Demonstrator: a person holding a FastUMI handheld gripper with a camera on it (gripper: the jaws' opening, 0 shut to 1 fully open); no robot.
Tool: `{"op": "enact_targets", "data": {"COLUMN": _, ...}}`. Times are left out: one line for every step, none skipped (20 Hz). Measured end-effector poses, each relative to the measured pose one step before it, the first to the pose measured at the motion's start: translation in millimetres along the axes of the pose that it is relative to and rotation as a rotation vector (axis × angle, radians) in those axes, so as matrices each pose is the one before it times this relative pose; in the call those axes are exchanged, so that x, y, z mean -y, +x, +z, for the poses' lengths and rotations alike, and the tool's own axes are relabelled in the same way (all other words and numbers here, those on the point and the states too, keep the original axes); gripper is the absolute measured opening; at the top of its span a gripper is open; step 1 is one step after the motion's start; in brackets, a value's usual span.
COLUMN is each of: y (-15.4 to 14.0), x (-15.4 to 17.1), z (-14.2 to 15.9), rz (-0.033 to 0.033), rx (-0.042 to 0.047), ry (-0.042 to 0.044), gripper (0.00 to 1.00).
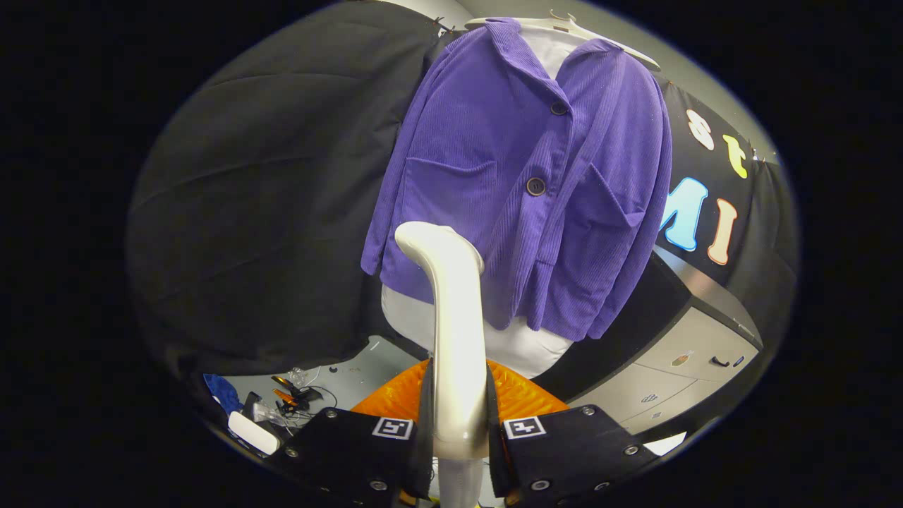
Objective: Iron the clothes twice with a garment steamer, once on the left side and once on the right side.
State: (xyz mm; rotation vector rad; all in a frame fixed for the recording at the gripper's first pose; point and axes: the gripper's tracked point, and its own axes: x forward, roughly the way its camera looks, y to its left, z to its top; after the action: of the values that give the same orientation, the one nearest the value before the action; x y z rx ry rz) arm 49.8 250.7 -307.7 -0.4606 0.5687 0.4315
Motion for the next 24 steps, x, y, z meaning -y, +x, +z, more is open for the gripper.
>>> {"op": "enact_targets", "data": {"y": -0.43, "x": 0.34, "z": -4.21, "rz": 0.00406, "rx": -0.01113, "ry": 0.00654, "gripper": 0.33}}
{"op": "enact_targets", "data": {"y": -1.52, "x": 0.25, "z": -3.94, "rz": 0.00462, "rx": -0.01079, "ry": 0.00298, "gripper": 0.32}}
{"op": "enact_targets", "data": {"y": 0.46, "x": 2.12, "z": -5.1, "rz": 0.00276, "rx": -0.01089, "ry": 0.00074, "gripper": 0.32}}
{"op": "enact_targets", "data": {"y": -1.53, "x": 1.7, "z": -5.26, "rz": 0.00177, "rx": -0.01347, "ry": -0.00101, "gripper": 0.33}}
{"op": "enact_targets", "data": {"y": -3.47, "x": 2.59, "z": -7.11, "rz": 0.00356, "rx": -0.01098, "ry": 0.00529, "gripper": 0.33}}
{"op": "enact_targets", "data": {"y": -4.26, "x": 2.85, "z": -7.65, "rz": 0.00448, "rx": -0.01168, "ry": 0.00782, "gripper": 0.33}}
{"op": "enact_targets", "data": {"y": -2.71, "x": 3.97, "z": -5.78, "rz": 0.00168, "rx": -0.01292, "ry": 0.00487, "gripper": 0.33}}
{"op": "enact_targets", "data": {"y": -3.59, "x": 4.65, "z": -5.61, "rz": -0.00239, "rx": -0.01369, "ry": 0.00707, "gripper": 0.33}}
{"op": "enact_targets", "data": {"y": -3.41, "x": 7.3, "z": -7.59, "rz": -0.00285, "rx": -0.01635, "ry": 0.01408, "gripper": 0.33}}
{"op": "enact_targets", "data": {"y": -6.33, "x": 6.28, "z": -5.14, "rz": 0.00049, "rx": -0.01195, "ry": 0.01539, "gripper": 0.33}}
{"op": "enact_targets", "data": {"y": -6.17, "x": 7.58, "z": -3.07, "rz": 0.00075, "rx": -0.0024, "ry": 0.01741, "gripper": 0.33}}
{"op": "enact_targets", "data": {"y": -7.55, "x": 9.25, "z": -0.65, "rz": -0.00289, "rx": 0.00324, "ry": 0.01472, "gripper": 0.33}}
{"op": "enact_targets", "data": {"y": -10.24, "x": 8.32, "z": 0.91, "rz": -0.00688, "rx": 0.00358, "ry": 0.01338, "gripper": 0.33}}
{"op": "enact_targets", "data": {"y": -12.16, "x": 12.77, "z": 1.43, "rz": -0.00619, "rx": 0.00309, "ry": 0.01771, "gripper": 0.33}}
{"op": "enact_targets", "data": {"y": -8.43, "x": 10.97, "z": 0.93, "rz": -0.00498, "rx": 0.00649, "ry": 0.01712, "gripper": 0.33}}
{"op": "enact_targets", "data": {"y": -10.59, "x": 11.76, "z": 5.11, "rz": -0.00587, "rx": 0.01258, "ry": 0.01971, "gripper": 0.33}}
{"op": "enact_targets", "data": {"y": -10.64, "x": 10.47, "z": 7.13, "rz": -0.00731, "rx": 0.01748, "ry": 0.02087, "gripper": 0.33}}
{"op": "enact_targets", "data": {"y": -10.5, "x": 10.79, "z": 8.57, "rz": -0.00616, "rx": 0.02212, "ry": 0.02267, "gripper": 0.32}}
{"op": "enact_targets", "data": {"y": -9.29, "x": 9.76, "z": 10.57, "rz": -0.00443, "rx": 0.02467, "ry": 0.02149, "gripper": 0.33}}
{"op": "enact_targets", "data": {"y": -9.13, "x": 9.01, "z": 11.39, "rz": -0.00336, "rx": 0.0278, "ry": 0.02139, "gripper": 0.32}}
{"op": "enact_targets", "data": {"y": -7.71, "x": 8.43, "z": 11.54, "rz": -0.00395, "rx": 0.02779, "ry": 0.02051, "gripper": 0.32}}
{"op": "enact_targets", "data": {"y": -8.41, "x": 8.34, "z": 12.63, "rz": -0.00342, "rx": 0.0305, "ry": 0.02172, "gripper": 0.32}}
{"op": "enact_targets", "data": {"y": -7.91, "x": 8.59, "z": 12.75, "rz": -0.00432, "rx": 0.03202, "ry": 0.02112, "gripper": 0.32}}
{"op": "enact_targets", "data": {"y": -6.74, "x": 7.57, "z": 13.14, "rz": -0.00672, "rx": 0.02912, "ry": 0.01844, "gripper": 0.32}}
